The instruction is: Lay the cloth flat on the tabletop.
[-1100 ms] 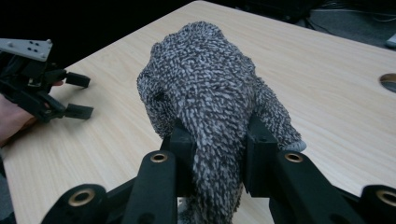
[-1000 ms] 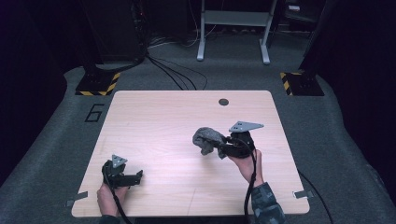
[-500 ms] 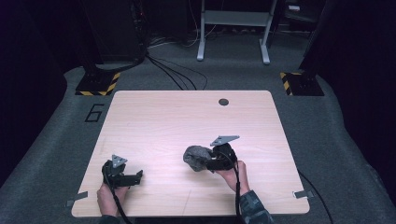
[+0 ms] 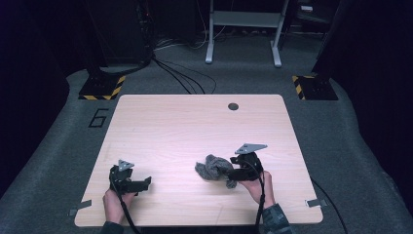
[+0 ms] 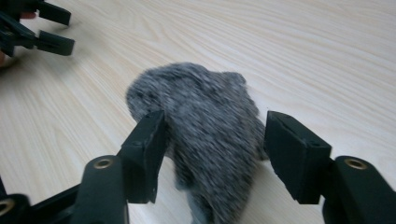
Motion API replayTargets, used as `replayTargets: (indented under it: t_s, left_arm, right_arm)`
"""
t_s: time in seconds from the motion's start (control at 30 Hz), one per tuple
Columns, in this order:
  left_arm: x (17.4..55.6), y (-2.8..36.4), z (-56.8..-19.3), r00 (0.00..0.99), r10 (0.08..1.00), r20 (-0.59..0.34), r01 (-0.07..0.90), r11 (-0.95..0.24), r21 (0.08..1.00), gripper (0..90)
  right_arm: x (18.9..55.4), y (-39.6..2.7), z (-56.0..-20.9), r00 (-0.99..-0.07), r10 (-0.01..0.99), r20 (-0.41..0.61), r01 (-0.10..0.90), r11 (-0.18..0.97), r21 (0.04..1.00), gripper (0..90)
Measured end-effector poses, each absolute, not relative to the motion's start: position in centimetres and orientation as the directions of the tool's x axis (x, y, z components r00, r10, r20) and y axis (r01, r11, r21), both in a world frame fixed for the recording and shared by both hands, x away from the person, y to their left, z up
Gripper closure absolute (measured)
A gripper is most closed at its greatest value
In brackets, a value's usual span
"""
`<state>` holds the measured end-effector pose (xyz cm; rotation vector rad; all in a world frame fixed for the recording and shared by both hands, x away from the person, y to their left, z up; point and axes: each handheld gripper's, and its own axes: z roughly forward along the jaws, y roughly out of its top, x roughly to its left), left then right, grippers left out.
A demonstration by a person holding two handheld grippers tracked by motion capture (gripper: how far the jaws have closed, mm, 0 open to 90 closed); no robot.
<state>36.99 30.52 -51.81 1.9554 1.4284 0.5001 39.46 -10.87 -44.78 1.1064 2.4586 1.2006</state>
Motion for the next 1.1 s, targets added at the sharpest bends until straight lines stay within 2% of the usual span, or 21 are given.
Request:
replayTargets:
  t_s: [0.03,0.07,0.13,0.17,0.2,0.27,0.43,0.63,0.77,0.8,0.93,0.97,1.0,1.03,1.1]
  left_arm:
    - [37.2,29.3,-51.2,0.382,0.921,-0.082,0.677,-0.218,0.703,1.9]
    - [37.2,29.3,-51.2,0.382,0.921,-0.082,0.677,-0.218,0.703,2.0]
    - [37.9,26.9,-50.3,0.452,0.887,-0.089,0.646,-0.257,0.719,2.6]
    - [37.9,26.9,-50.3,0.452,0.887,-0.089,0.646,-0.257,0.719,3.4]
    - [38.4,25.2,-49.8,0.508,0.857,-0.087,0.624,-0.296,0.723,4.2]
    - [38.6,24.5,-49.7,0.525,0.846,-0.091,0.616,-0.304,0.727,7.0]
    - [40.6,19.1,-49.6,0.644,0.761,-0.074,0.564,-0.408,0.717,16.3]
    - [42.0,16.3,-50.3,0.678,0.729,-0.09,0.562,-0.436,0.703,22.9]
    - [42.5,14.9,-50.7,0.712,0.698,-0.075,0.541,-0.478,0.692,35.9]
    - [42.5,14.6,-50.8,0.716,0.694,-0.068,0.541,-0.491,0.683,35.9]
    - [42.4,13.7,-51.2,0.748,0.661,-0.049,0.518,-0.537,0.666,66.1]
    - [42.4,13.7,-51.2,0.748,0.661,-0.049,0.518,-0.537,0.666,70.6]
    - [42.4,13.6,-51.2,0.751,0.659,-0.039,0.511,-0.543,0.666,70.6]
    - [42.4,13.6,-51.2,0.755,0.654,-0.043,0.511,-0.545,0.665,78.9]
    - [42.3,13.5,-51.2,0.753,0.657,-0.04,0.511,-0.545,0.665,83.3]
  right_arm:
    - [39.3,-11.4,-44.9,-0.699,0.7,0.144,0.548,0.396,0.737,44.5]
    - [39.2,-11.6,-44.9,-0.695,0.705,0.138,0.548,0.396,0.737,48.0]
    - [39.0,-11.9,-45.0,-0.7,0.702,0.131,0.543,0.405,0.735,54.2]
    - [39.0,-11.9,-45.0,-0.7,0.702,0.131,0.543,0.405,0.735,54.2]
    - [38.7,-12.1,-45.1,-0.697,0.705,0.128,0.545,0.405,0.734,59.3]
    - [38.6,-12.2,-45.2,-0.697,0.705,0.131,0.547,0.404,0.734,62.7]
    - [38.8,-12.2,-45.7,-0.703,0.698,0.135,0.546,0.409,0.731,68.8]
    - [39.0,-11.8,-46.5,-0.703,0.699,0.13,0.553,0.422,0.719,74.9]
    - [39.2,-11.6,-46.9,-0.701,0.7,0.137,0.56,0.421,0.714,77.4]
    - [39.2,-11.6,-46.9,-0.701,0.7,0.137,0.56,0.421,0.714,77.4]
    - [39.3,-11.5,-47.1,-0.705,0.697,0.132,0.557,0.428,0.712,79.4]
    - [39.3,-11.5,-47.1,-0.705,0.697,0.132,0.557,0.428,0.712,79.4]
    - [39.3,-11.5,-47.1,-0.706,0.696,0.131,0.555,0.429,0.712,79.8]
    - [39.3,-11.5,-47.0,-0.705,0.698,0.13,0.555,0.427,0.714,81.0]
    - [39.3,-11.5,-46.9,-0.704,0.7,0.121,0.551,0.429,0.716,82.1]
